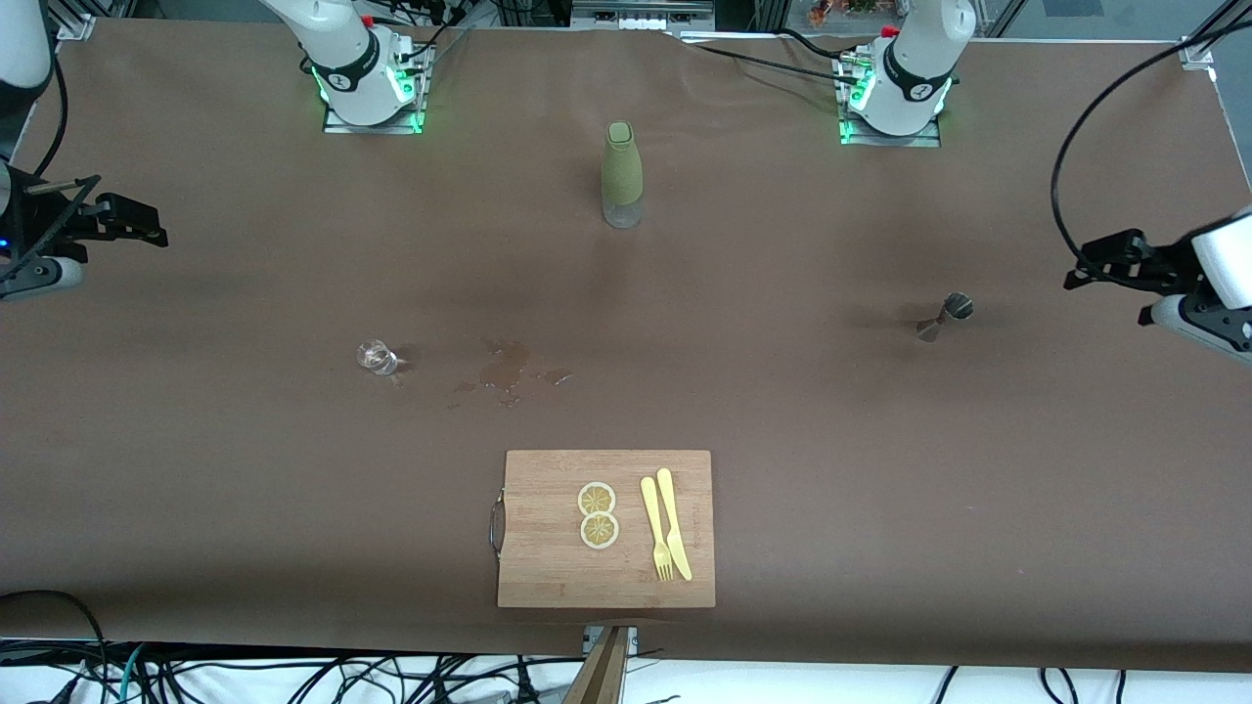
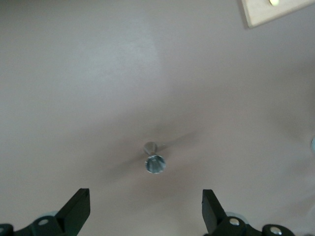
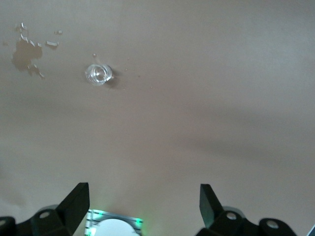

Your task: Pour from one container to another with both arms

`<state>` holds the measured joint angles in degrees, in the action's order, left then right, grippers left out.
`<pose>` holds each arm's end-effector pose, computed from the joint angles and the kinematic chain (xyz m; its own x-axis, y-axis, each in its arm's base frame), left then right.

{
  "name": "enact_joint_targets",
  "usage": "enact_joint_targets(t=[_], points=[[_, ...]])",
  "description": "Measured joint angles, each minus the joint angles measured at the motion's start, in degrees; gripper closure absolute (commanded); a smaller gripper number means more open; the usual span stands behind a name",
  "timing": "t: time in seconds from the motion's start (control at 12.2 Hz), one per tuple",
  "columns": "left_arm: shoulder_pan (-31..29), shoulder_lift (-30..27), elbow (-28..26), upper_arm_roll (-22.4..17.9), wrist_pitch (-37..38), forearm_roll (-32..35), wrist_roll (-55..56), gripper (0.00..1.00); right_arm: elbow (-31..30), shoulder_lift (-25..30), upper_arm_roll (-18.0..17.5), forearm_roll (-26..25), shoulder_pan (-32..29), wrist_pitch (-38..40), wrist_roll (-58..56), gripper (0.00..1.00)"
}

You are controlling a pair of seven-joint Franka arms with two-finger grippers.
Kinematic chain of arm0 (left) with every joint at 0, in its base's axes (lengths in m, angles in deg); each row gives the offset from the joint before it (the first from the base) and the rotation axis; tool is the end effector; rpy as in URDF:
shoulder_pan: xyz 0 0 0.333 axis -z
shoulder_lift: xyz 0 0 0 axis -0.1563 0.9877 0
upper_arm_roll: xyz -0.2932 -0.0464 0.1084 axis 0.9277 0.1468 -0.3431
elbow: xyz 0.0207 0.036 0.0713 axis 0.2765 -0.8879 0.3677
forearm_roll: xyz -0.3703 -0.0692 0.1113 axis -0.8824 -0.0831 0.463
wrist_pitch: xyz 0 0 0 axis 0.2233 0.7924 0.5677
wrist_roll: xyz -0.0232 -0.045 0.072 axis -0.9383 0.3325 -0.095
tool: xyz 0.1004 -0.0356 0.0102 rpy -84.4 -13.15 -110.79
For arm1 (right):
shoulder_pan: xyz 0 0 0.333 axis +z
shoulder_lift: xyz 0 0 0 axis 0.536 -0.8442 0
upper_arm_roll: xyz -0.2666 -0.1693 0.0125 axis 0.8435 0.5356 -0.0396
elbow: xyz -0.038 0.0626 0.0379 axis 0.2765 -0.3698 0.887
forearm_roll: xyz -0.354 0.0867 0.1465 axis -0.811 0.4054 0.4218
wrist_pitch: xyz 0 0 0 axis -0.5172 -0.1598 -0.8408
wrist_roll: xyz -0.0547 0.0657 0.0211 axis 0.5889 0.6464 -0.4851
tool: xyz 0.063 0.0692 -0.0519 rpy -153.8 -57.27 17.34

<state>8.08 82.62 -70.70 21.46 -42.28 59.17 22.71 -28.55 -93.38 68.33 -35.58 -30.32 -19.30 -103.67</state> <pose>0.6074 0.0142 0.5765 0.9480 -0.2984 -0.1106 -0.2842 -0.9502 0.1277 0.5682 -0.0369 0.5650 0.9663 0.1727 -0.1910 0.1745 -0.9846 -0.0072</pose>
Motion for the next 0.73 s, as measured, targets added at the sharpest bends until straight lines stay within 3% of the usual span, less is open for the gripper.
enact_joint_targets(t=[0.16,0.49,0.73], points=[[0.4,-1.7,0.0,1.9,1.2,0.4,7.8,0.00,0.4,1.9,-2.2,0.0,-1.0,0.5,4.5,0.01],[0.4,-3.3,0.0,2.3,3.5,0.4,14.7,0.00,0.3,4.2,-2.4,0.6,-1.8,0.3,11.6,0.01],[0.5,-3.7,-0.1,3.3,3.7,0.4,16.1,0.00,-1.0,3.9,-2.7,1.7,-1.8,-4.7,14.3,0.01]])
